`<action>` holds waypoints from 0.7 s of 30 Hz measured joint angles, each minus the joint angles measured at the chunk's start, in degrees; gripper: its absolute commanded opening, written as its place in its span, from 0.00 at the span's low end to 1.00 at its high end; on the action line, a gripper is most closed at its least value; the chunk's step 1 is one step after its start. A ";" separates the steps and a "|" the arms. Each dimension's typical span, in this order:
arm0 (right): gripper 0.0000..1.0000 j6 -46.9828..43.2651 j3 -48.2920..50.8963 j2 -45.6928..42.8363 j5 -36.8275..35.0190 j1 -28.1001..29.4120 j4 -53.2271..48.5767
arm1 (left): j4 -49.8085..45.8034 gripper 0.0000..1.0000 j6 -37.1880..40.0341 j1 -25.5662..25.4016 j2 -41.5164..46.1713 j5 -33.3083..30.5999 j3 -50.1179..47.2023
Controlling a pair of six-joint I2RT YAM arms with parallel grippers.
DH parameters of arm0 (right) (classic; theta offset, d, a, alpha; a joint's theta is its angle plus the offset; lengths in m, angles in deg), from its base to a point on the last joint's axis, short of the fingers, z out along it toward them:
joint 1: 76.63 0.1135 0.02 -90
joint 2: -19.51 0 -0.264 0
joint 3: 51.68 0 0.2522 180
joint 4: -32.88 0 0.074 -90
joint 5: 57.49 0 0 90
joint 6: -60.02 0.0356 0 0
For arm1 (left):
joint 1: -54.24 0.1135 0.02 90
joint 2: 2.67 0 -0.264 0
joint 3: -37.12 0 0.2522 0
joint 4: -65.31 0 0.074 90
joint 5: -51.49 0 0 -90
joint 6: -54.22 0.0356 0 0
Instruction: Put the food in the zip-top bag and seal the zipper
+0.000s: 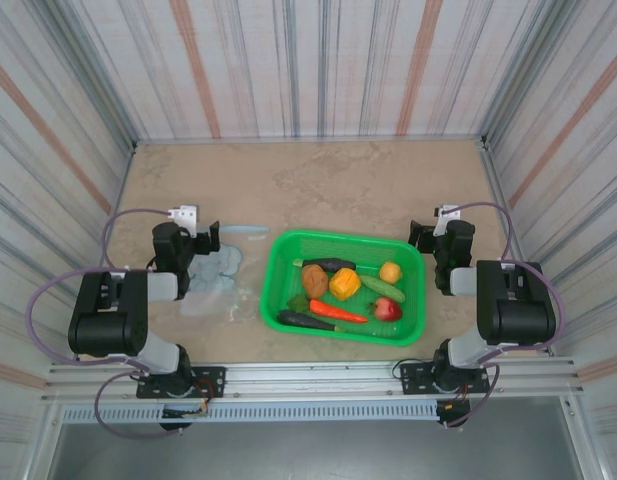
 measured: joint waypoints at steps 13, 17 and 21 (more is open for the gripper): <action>0.99 -0.07 -17.29 -11.98 -6.60 2.89 -24.33 | -12.98 0.99 1.42 -5.42 19.76 -5.05 2.91; 0.99 0.55 -25.64 -20.35 -8.04 6.16 -32.04 | -21.18 0.99 4.35 -12.22 27.87 -4.35 11.23; 0.99 3.21 -33.07 -26.58 -10.23 18.14 -40.70 | -34.91 0.99 1.97 -21.18 35.21 -4.24 20.83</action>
